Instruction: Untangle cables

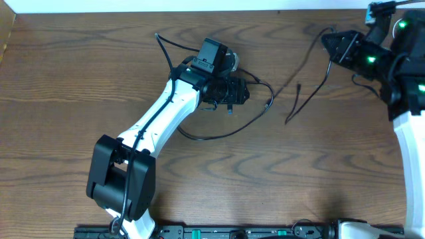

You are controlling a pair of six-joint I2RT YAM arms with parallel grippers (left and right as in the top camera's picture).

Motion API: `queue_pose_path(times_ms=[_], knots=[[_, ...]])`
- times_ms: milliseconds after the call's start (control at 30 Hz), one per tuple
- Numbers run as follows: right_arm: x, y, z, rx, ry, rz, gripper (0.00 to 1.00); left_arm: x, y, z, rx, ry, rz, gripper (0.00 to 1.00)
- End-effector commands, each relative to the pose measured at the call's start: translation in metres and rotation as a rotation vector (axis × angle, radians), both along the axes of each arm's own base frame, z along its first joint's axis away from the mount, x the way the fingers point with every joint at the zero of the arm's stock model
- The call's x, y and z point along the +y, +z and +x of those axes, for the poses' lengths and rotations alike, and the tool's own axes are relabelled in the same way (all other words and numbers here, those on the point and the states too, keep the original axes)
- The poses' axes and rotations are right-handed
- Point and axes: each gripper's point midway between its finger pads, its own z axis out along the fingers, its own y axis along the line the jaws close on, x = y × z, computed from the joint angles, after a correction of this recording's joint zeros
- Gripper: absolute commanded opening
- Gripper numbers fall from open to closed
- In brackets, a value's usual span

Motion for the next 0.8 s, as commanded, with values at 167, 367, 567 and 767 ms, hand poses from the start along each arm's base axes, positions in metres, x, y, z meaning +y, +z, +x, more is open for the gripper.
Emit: queue_pose_path(times_ms=[167, 367, 567, 767], knots=[[-0.111, -0.041, 0.027, 0.059, -0.442, -0.550, 0.01, 0.001, 0.001, -0.001, 0.012, 0.006, -0.001, 0.65], [-0.131, -0.034, 0.020, 0.065, -0.541, -0.619, 0.01, 0.002, 0.001, -0.001, 0.008, 0.007, 0.002, 0.65], [-0.145, 0.001, 0.009, -0.005, -0.550, -0.585, 0.01, 0.006, 0.011, 0.002, -0.017, 0.015, -0.006, 0.61], [-0.190, 0.062, -0.016, -0.087, -0.613, -0.503, 0.01, 0.015, 0.046, 0.005, -0.119, 0.024, -0.010, 0.61]])
